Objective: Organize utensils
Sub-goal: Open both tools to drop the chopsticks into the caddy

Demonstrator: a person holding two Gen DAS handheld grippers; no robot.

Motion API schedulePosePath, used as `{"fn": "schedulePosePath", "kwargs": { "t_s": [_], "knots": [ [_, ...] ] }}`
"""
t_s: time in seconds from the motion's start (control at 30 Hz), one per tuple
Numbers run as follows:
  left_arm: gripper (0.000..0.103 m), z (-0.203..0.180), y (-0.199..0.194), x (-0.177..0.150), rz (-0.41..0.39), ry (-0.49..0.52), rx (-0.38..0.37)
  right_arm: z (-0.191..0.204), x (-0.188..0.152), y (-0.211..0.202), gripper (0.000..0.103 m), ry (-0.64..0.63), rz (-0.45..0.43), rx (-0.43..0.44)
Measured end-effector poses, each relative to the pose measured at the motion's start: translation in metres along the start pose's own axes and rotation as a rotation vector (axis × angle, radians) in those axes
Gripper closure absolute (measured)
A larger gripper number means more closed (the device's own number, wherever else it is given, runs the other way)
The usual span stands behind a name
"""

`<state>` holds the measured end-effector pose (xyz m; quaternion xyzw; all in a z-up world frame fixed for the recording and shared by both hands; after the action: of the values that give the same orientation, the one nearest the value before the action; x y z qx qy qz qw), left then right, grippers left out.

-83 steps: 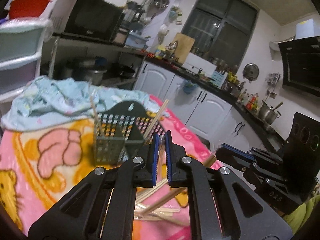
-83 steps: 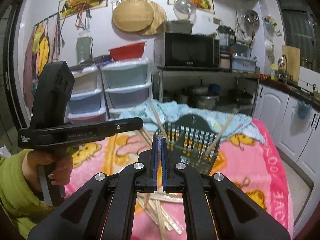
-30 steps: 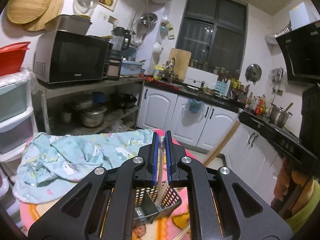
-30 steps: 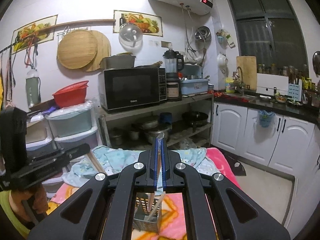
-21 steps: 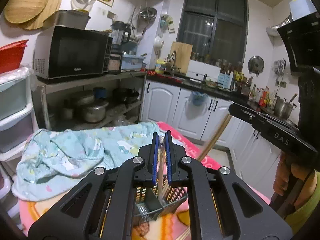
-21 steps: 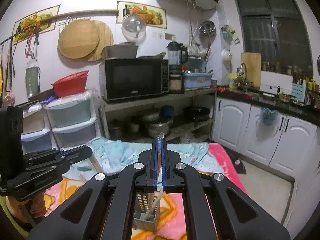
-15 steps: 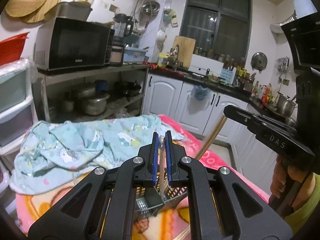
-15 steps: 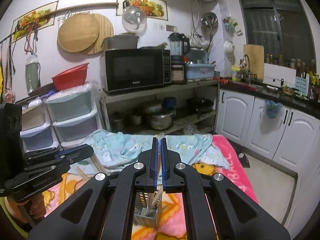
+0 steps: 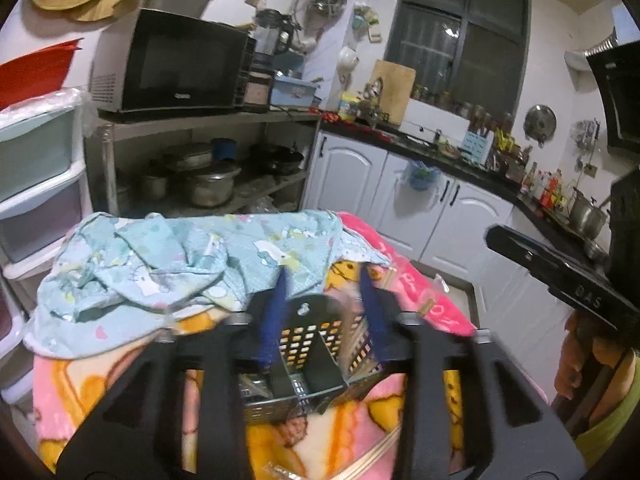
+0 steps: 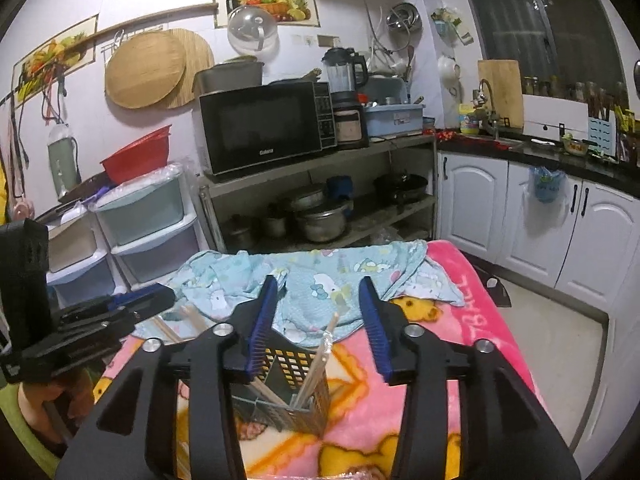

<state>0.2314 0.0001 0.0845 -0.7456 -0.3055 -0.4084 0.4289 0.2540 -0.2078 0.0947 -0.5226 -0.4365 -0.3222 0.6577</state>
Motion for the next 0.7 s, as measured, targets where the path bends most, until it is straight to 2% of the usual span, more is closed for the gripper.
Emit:
{"fn": "schedulePosePath", "kwargs": {
  "t_s": [0.1, 0.17, 0.37, 0.43, 0.7],
  "knots": [
    [0.056, 0.001, -0.014, 0.003, -0.031, -0.006, 0.002, -0.003, -0.001, -0.011, 0.052, -0.002, -0.008, -0.011],
    [0.044, 0.002, -0.022, 0.004, -0.048, -0.008, 0.003, -0.005, -0.004, -0.019, 0.048, 0.001, -0.013, -0.020],
    [0.015, -0.002, -0.040, 0.003, -0.086, -0.012, -0.001, -0.012, -0.014, -0.040, 0.040, 0.016, -0.023, -0.054],
    [0.011, -0.004, -0.046, 0.001, -0.094, -0.011, 0.000, -0.013, -0.018, -0.046, 0.035, 0.014, -0.027, -0.068],
    [0.011, -0.001, -0.059, -0.018, -0.091, -0.049, 0.008, -0.012, -0.034, -0.064, 0.023, -0.014, -0.030, -0.123]
  ]
}}
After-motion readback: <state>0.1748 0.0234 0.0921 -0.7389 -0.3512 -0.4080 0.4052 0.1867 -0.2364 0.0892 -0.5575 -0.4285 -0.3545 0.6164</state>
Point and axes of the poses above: each gripper's, at about its wrist camera, not at the fingertips, and y roughly the way its jaws point, z to its left, x to its top, the point moved 3 cm from there along y, roughly the way its jaws point, and after that the axes turned 10 degrees about -x, right-handed, at the moved point
